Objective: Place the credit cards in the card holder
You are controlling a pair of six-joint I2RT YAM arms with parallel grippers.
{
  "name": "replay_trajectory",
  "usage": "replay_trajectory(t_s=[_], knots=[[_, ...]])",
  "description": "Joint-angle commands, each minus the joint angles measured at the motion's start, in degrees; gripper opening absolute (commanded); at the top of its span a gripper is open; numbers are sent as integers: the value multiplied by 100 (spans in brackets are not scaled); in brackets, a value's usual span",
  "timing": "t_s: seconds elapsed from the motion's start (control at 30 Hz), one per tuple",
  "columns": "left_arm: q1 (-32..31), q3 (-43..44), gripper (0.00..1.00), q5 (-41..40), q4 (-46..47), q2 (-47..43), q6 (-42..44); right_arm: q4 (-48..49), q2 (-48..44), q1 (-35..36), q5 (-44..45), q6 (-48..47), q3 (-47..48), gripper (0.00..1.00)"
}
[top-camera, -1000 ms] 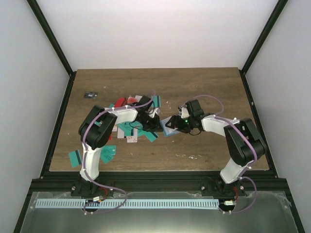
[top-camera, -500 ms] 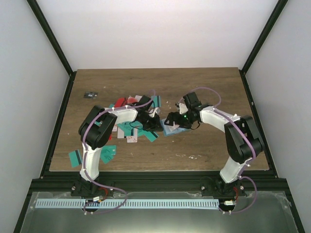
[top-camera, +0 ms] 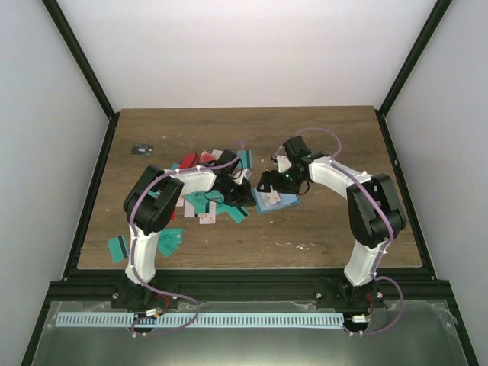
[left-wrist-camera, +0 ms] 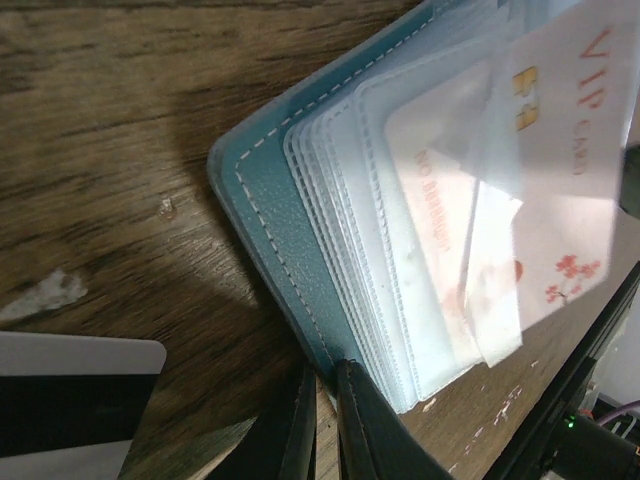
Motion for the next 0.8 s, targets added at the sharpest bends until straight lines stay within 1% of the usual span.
replay_trajectory(t_s=[0.0, 0.17, 0.37, 0.6, 0.77], knots=[[-1, -79, 10, -375, -179, 45, 103, -132, 445, 58, 60, -299, 339, 89], [8, -83, 10, -377, -225, 42, 161, -30, 738, 58, -133, -348, 345, 88], [8, -70, 10, -327, -193, 80, 162, 112, 696, 88, -447, -154, 232, 84], [8, -23, 10, -306, -118, 109, 84, 225, 525, 309, -424, 179, 105, 83], [8, 26, 10, -321, -132, 87, 50, 227, 525, 379, -228, 457, 62, 82]])
